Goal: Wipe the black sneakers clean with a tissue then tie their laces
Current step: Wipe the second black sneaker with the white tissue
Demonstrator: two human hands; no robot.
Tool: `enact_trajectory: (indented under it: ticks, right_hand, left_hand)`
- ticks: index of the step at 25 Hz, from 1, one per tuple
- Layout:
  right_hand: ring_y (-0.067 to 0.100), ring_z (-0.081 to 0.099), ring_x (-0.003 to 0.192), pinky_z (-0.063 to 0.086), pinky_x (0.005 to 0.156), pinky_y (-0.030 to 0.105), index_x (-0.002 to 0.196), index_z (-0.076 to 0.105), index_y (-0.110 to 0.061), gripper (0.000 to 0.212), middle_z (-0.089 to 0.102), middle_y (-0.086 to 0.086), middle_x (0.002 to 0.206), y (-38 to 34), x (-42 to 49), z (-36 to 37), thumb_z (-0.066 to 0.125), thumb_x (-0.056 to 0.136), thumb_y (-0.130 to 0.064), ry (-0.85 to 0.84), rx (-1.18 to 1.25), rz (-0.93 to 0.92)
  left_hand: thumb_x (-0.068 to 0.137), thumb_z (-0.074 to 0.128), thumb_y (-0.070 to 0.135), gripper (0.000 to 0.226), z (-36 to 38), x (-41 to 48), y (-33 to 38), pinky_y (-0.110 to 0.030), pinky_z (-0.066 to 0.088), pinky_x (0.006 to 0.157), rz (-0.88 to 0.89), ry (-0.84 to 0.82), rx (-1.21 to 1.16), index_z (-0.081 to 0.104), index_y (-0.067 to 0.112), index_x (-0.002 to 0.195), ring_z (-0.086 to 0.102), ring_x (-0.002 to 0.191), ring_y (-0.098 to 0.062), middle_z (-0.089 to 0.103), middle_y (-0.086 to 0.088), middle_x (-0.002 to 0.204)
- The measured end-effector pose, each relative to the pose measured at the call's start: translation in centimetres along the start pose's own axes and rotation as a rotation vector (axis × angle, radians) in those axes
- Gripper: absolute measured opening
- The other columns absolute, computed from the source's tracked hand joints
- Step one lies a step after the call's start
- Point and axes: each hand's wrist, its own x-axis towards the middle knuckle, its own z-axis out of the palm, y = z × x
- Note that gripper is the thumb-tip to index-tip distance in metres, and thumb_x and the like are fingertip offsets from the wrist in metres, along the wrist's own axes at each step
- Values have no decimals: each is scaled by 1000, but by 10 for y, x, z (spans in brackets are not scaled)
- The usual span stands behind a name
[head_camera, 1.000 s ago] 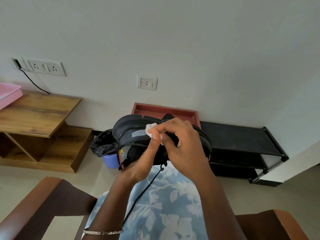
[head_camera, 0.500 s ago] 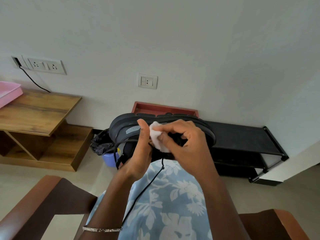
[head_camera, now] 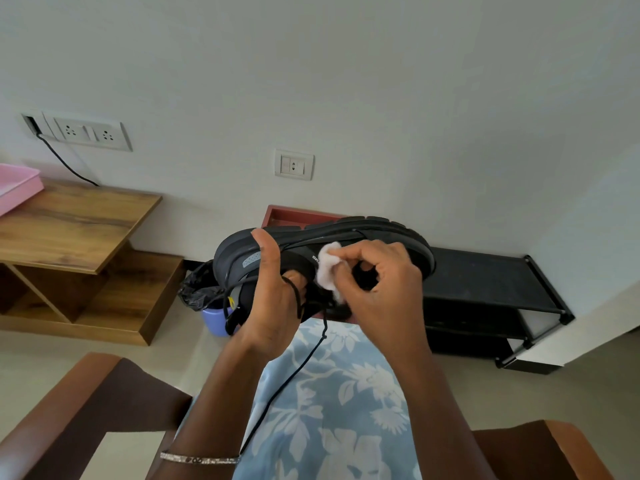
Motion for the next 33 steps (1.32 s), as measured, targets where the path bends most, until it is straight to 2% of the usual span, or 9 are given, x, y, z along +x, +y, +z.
enact_trajectory:
  ticks: [3,6,7,9,13,16,20,27,33]
  right_hand:
    - [13,52,82,49,69,37,87,72,-23,6,63,-14,78,7,2,0,71,84,-18,55,-128,31]
    - [11,58,83,48,68,21,92,74,-21,9,66,-14,84,-16,-12,2,75,85,-16,-153,70,2]
    - [12,60,84,49,69,19,94,75,-21,10,67,-14,86,-21,-14,2,76,85,-16,-187,102,-7]
    - [12,62,83,52,70,26,93,76,-21,9,67,-12,84,-18,-5,2,74,85,-16,-148,82,4]
    - [15,61,83,53,73,35,86,76,-19,10,64,-5,89,-6,25,2,70,82,-12,37,-137,125]
    - [17,62,93,49,84,30,90,77,-21,18,68,-6,94,-27,35,14,66,85,-7,-126,-174,20]
    - [8,66,94,54,85,32,95,80,-25,21,74,-10,96,-47,36,17,69,89,-9,-432,40,-100]
    - [20,63,98,44,80,27,93,78,-21,25,73,-5,97,-12,41,4,58,92,-7,-145,-324,106]
    - [5,61,106,48,94,25,111,76,-28,21,74,-12,108,-44,30,14,65,95,-19,-507,15,-117]
  left_hand:
    - [69,15,93,115,-1,-1,-1,-45,38,111,37,-2,-36,56,11,139,56,131,-28,61,-17,137]
    - [61,25,99,122,-8,1,-3,-46,46,98,7,29,51,59,-12,99,64,98,-30,65,-25,100]
    - [55,31,101,129,-9,0,-3,-50,43,101,-6,35,73,57,-16,100,61,98,-33,60,-26,100]
    - [56,29,102,137,-7,0,-3,-53,40,108,-25,35,128,54,-19,116,59,113,-36,60,-28,117]
    - [73,13,88,103,7,-3,-3,-30,52,97,20,71,105,59,19,133,61,125,-20,68,-7,130]
    - [64,30,98,108,12,-4,-4,-27,56,85,25,63,167,64,14,122,71,108,-17,75,-6,111]
    - [62,46,95,106,11,-8,-11,-34,51,101,44,117,129,51,21,138,57,129,-13,63,-2,136]
    - [57,33,102,120,8,-6,-5,-28,53,97,9,9,237,55,16,138,64,122,-21,70,-9,126]
    - [96,26,66,77,12,-9,-12,-41,37,116,53,187,262,32,12,152,43,142,-25,39,-13,157]
